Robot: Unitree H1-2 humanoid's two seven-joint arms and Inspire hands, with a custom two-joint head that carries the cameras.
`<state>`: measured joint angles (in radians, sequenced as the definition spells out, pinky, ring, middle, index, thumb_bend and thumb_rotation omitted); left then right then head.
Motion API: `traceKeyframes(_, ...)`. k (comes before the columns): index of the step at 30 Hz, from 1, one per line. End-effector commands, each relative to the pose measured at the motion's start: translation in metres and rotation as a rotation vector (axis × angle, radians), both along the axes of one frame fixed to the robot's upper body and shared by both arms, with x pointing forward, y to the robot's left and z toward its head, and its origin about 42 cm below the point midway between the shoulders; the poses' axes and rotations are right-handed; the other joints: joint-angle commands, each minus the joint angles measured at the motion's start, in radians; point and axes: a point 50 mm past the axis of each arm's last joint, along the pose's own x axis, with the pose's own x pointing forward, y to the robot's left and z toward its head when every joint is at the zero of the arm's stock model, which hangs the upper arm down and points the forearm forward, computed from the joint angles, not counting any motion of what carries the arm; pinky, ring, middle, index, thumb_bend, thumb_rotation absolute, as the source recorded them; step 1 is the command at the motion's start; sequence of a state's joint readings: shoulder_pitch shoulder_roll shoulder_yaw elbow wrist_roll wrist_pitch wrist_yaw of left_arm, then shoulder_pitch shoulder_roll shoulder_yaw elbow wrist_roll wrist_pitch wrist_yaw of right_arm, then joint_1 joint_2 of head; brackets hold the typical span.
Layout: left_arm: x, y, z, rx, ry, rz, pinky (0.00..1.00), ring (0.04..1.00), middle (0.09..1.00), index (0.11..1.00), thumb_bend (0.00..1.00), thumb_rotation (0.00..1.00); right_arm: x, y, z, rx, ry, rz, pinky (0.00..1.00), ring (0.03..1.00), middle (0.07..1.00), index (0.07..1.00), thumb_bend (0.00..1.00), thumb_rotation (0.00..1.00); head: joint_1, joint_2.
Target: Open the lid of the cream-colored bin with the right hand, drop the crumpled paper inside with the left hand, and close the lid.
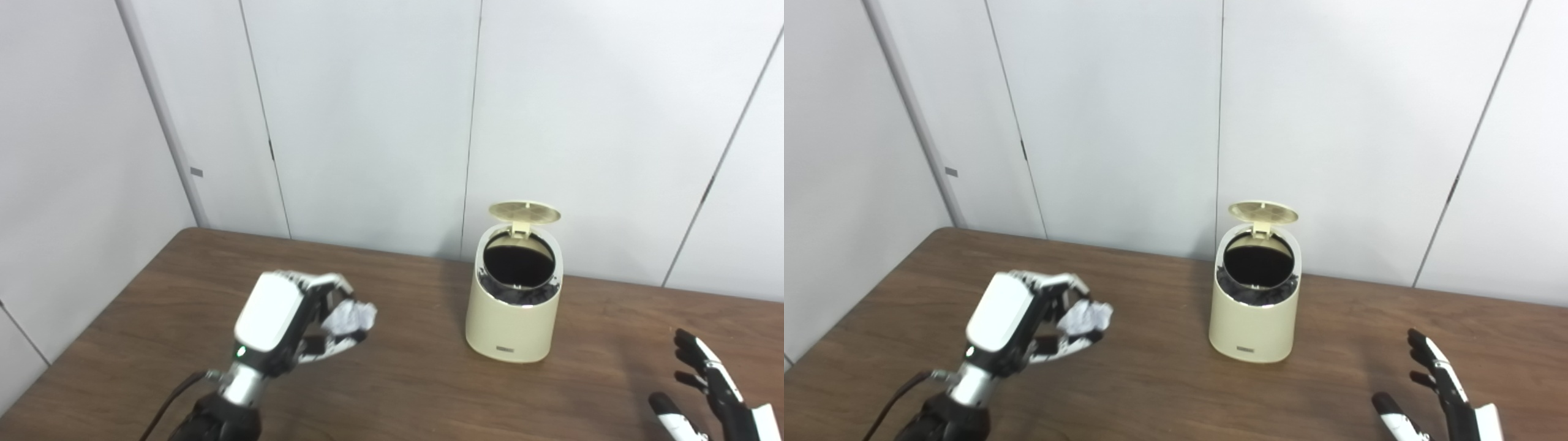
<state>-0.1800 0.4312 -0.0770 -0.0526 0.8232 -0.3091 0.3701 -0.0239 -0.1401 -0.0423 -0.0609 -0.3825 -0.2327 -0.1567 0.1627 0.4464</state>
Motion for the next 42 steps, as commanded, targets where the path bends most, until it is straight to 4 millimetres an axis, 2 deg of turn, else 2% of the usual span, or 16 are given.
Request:
traceKeyframes(1,0.009,-0.009,0.029,0.002,-0.074,-0.038,0.13,0.159,0.222,0.470,0.51,0.03,0.006,0.007,0.009,-0.004,-0.067,0.014,0.75,0.857,0.876,0.876,0.60,0.78,-0.008,-0.001)
traceKeyframes(4,0.017,-0.023,0.044,-0.011,-0.104,-0.086,0.13,0.161,0.226,0.470,0.51,0.03,0.007,0.009,0.006,-0.013,-0.057,0.008,0.77,0.864,0.882,0.877,0.63,0.79,-0.026,-0.004)
traceKeyframes(8,0.027,-0.037,0.058,-0.009,-0.136,-0.123,0.13,0.161,0.225,0.470,0.51,0.03,0.009,0.013,0.000,-0.004,-0.055,0.013,0.78,0.866,0.883,0.882,0.61,0.77,-0.053,-0.010)
traceKeyframes(18,0.053,-0.065,0.082,-0.027,-0.190,-0.199,0.12,0.152,0.213,0.470,0.51,0.03,0.013,0.024,-0.010,0.000,-0.016,0.004,0.80,0.885,0.900,0.902,0.68,0.80,-0.121,-0.030)
traceKeyframes(27,0.074,-0.082,0.083,-0.038,-0.165,-0.230,0.13,0.161,0.220,0.470,0.51,0.03,0.014,0.035,-0.016,0.008,-0.003,0.006,0.82,0.890,0.908,0.909,0.73,0.81,-0.192,-0.047)
traceKeyframes(33,0.089,-0.090,0.076,-0.052,-0.114,-0.255,0.15,0.179,0.237,0.470,0.51,0.03,0.015,0.045,-0.017,0.005,-0.010,0.003,0.78,0.864,0.892,0.895,0.75,0.82,-0.231,-0.057)
traceKeyframes(41,0.108,-0.105,0.064,-0.046,-0.082,-0.263,0.14,0.179,0.243,0.470,0.51,0.03,0.016,0.056,-0.020,0.017,-0.011,0.003,0.78,0.868,0.895,0.892,0.75,0.81,-0.267,-0.067)
traceKeyframes(42,0.110,-0.108,0.062,-0.043,-0.077,-0.265,0.15,0.187,0.361,0.489,0.51,0.01,0.016,0.057,-0.020,0.014,-0.009,0.001,0.78,0.870,0.896,0.890,0.75,0.81,-0.270,-0.067)
